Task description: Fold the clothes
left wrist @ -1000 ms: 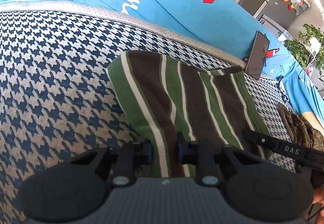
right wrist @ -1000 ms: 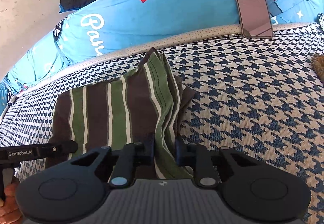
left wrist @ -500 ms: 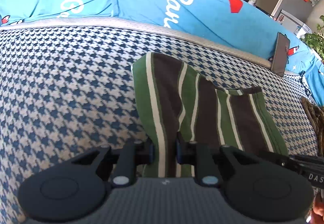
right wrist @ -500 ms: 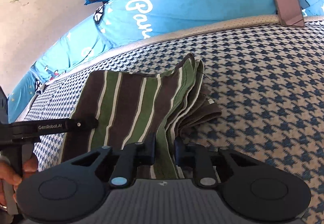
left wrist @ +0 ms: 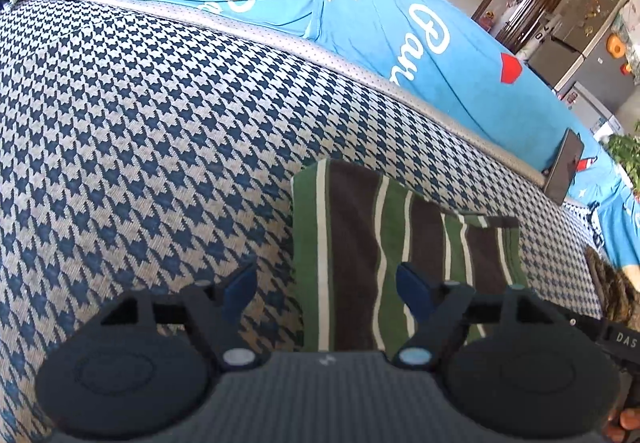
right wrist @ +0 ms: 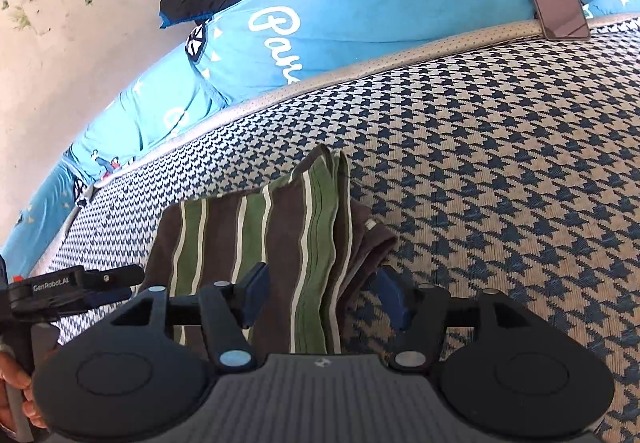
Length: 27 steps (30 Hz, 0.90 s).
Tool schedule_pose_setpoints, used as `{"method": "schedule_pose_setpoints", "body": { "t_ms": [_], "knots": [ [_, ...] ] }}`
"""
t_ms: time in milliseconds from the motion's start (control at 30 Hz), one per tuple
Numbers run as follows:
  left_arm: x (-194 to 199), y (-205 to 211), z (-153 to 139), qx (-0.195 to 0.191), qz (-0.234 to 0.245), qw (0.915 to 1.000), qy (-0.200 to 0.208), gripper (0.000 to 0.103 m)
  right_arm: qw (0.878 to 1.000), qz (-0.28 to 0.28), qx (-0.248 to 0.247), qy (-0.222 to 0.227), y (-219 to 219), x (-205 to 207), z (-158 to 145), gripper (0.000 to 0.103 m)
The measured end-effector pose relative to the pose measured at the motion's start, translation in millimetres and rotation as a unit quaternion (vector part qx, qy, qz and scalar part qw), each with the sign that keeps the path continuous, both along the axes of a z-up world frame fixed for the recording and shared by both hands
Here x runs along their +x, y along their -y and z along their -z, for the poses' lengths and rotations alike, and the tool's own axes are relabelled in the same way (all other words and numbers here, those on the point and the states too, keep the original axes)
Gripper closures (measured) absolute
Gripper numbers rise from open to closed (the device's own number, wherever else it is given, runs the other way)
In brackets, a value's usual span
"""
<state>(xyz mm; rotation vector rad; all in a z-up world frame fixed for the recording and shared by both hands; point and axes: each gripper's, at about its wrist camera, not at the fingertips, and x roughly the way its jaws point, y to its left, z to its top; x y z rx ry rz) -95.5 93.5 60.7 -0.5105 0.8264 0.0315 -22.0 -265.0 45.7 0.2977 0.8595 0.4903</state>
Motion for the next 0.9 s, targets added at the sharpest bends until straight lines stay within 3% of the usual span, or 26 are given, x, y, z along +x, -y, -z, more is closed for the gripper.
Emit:
{"method": "schedule_pose_setpoints", "body": {
  "t_ms": [167,367,433,567,633,700,800,900],
  "knots": [
    [21.9,-1.8,14.1,-0.03,0.0,0.9995,-0.006,0.023,0.999,0.027,0.001,-0.038,-6.9,25.9,17.4,0.036],
    [42.0,2.7,28.8,-0.042,0.027,0.9986,-0.016,0.016,1.0,0.012,-0.019,-0.012,-24.8,38.1,19.3,0.032],
    [48.1,7.0,31.7,-0.038,0.033,0.9987,-0.012,0.012,1.0,0.009,-0.025,-0.007,-30.2,40.4,19.2,0.035],
    [58.6,14.8,34.1,-0.027,0.045,0.9986,-0.006,0.009,0.999,-0.004,-0.038,-0.001,-39.4,46.9,18.7,0.049],
    [61.3,18.6,34.2,-0.019,0.047,0.9987,-0.004,0.025,0.999,-0.005,-0.04,0.0,-41.8,49.2,18.8,0.056],
    [61.6,21.3,33.8,-0.009,0.043,0.999,-0.006,0.051,0.999,-0.005,-0.036,-0.001,-42.9,50.9,19.6,0.067],
    [60.3,24.0,32.0,0.006,0.034,0.9994,-0.008,0.075,0.999,-0.014,-0.038,0.005,-47.3,49.6,18.5,0.076],
    [52.6,30.4,19.4,0.04,0.035,0.9985,0.01,0.083,0.998,-0.018,-0.049,0.018,-52.5,46.8,13.7,0.079]
  ]
}}
